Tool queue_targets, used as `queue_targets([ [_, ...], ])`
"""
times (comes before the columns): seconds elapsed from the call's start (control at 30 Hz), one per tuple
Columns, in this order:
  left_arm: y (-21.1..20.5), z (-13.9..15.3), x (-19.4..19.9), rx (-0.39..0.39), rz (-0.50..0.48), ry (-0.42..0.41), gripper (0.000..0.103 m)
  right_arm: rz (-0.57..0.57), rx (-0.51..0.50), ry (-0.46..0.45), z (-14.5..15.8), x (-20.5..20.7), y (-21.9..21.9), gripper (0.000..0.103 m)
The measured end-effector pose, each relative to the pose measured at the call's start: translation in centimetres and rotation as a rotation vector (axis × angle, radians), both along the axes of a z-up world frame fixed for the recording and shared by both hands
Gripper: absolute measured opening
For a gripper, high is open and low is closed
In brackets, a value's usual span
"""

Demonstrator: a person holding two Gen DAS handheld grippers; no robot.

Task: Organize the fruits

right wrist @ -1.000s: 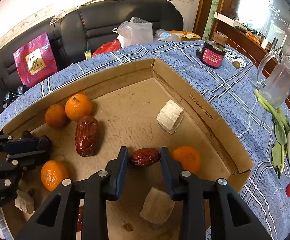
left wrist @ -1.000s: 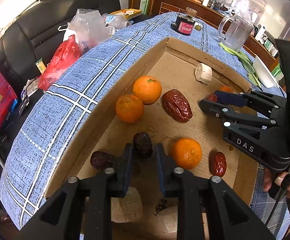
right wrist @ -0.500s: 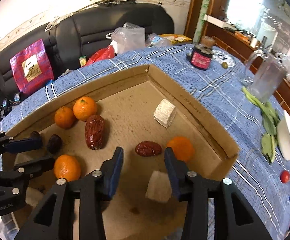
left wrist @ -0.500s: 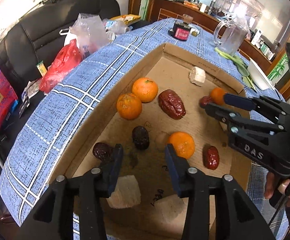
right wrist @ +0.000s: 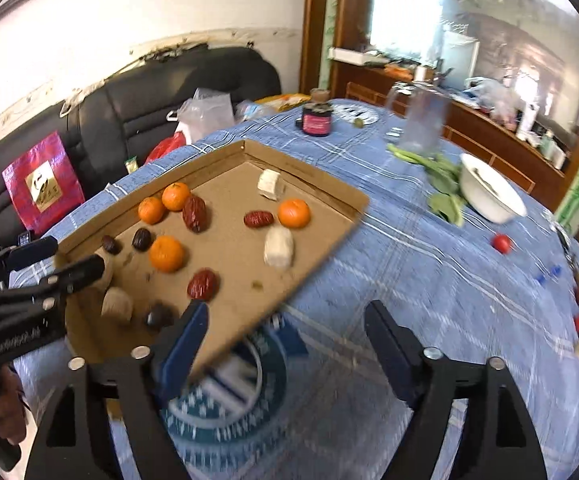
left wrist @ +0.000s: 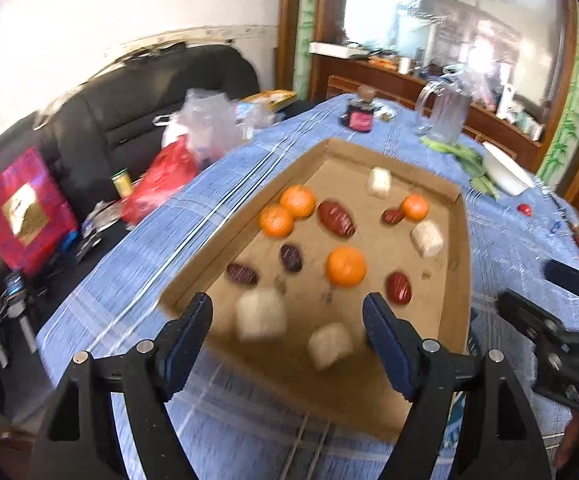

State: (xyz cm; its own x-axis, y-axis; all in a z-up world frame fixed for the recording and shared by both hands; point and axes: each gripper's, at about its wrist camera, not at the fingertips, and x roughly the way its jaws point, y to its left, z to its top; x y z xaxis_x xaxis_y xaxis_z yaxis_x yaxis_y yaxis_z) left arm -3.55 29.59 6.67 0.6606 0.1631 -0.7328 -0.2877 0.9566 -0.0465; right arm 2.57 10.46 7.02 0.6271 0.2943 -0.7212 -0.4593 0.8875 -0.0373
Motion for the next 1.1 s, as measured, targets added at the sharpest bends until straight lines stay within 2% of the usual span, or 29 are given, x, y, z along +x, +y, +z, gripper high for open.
queue_targets([
  [0.1,-0.2,-0.6,-1.6,-0.033,0.035,0.026,0.078,-0.022,0.04,0.01,-0.6,-2.2,-1.5,0.089],
  [0.23,-0.8,-0.5,-3.5,0.016,0.063,0.006,0.08,-0.059,0.075,0.011,-1.4,-4.8,-2.4,0.089],
  [0.3,-0.9,-0.4,-4.0,0.029,0.046,-0.007,0.087,-0.069,0.075,0.008,-1.4,-5.8,-2.5,0.09],
  [0.37,-1.1,-0.2,-4.2,0.029,0.008,-0.025,0.087,-0.085,0.075,-0.02,-1.1,-6.8,-2.4,0.093],
  [0.6,-1.4,0.3,-5.2,0.124,-0.105,-0.103,0.087,-0.2,0.082,-0.074,-0.6,-7.7,-1.0,0.102],
  [0.7,-1.1,0.3,-5.4,0.116,-0.14,-0.113,0.087,-0.243,0.083,-0.104,-0.3,-8.3,-0.4,0.102],
  [0.87,-0.3,0.2,-5.7,0.124,-0.145,-0.133,0.087,-0.286,0.068,-0.135,-0.2,-9.0,-0.2,0.102],
  [1.1,0.1,0.3,-5.8,0.091,-0.179,-0.15,0.087,-0.328,0.05,-0.13,-0.2,-9.5,-0.6,0.102],
])
